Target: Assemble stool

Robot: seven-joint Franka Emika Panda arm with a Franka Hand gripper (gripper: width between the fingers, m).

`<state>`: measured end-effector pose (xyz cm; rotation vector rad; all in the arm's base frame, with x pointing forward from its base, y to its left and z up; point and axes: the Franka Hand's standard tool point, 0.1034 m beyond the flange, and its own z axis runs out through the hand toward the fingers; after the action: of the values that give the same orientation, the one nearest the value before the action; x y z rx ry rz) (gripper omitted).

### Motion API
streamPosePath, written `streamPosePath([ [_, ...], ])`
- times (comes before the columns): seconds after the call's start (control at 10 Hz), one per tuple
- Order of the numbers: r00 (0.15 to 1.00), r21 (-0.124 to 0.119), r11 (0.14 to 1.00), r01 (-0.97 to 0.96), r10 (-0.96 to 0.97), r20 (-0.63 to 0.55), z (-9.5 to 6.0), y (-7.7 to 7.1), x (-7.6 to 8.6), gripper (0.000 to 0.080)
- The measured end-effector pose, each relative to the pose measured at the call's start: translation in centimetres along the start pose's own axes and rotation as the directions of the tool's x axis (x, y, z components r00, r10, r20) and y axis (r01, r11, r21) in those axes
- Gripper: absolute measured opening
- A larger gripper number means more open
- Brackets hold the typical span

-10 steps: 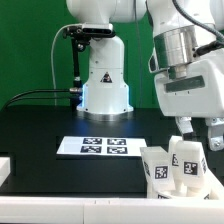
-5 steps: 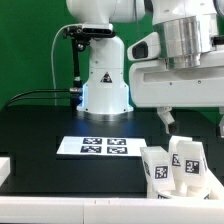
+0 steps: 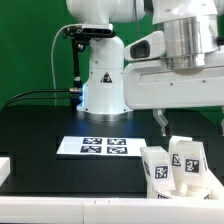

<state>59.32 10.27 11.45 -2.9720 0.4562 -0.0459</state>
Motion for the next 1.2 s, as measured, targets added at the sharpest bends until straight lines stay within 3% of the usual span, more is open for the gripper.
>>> streamPosePath([
  [0.2,0.951,-0.049,0.95,0.307,-0.306,0.036,0.5,-0.6,0.6,0.0649],
  [0.6,0.851,-0.054,0.849,0.526,-0.524,0.042,0.5,0.2,1.0,0.0649],
  [0.7,0.76,-0.071,0.757,0.65,-0.647,0.059,0.9,0.3,0.9,0.0649],
  [0.9,0.553,-0.117,0.542,0.832,-0.828,0.096,1.6,-1.1,0.1,0.0649],
  [1.2,0.412,-0.113,0.4,0.909,-0.903,0.12,1.7,-0.5,0.3,0.0649],
])
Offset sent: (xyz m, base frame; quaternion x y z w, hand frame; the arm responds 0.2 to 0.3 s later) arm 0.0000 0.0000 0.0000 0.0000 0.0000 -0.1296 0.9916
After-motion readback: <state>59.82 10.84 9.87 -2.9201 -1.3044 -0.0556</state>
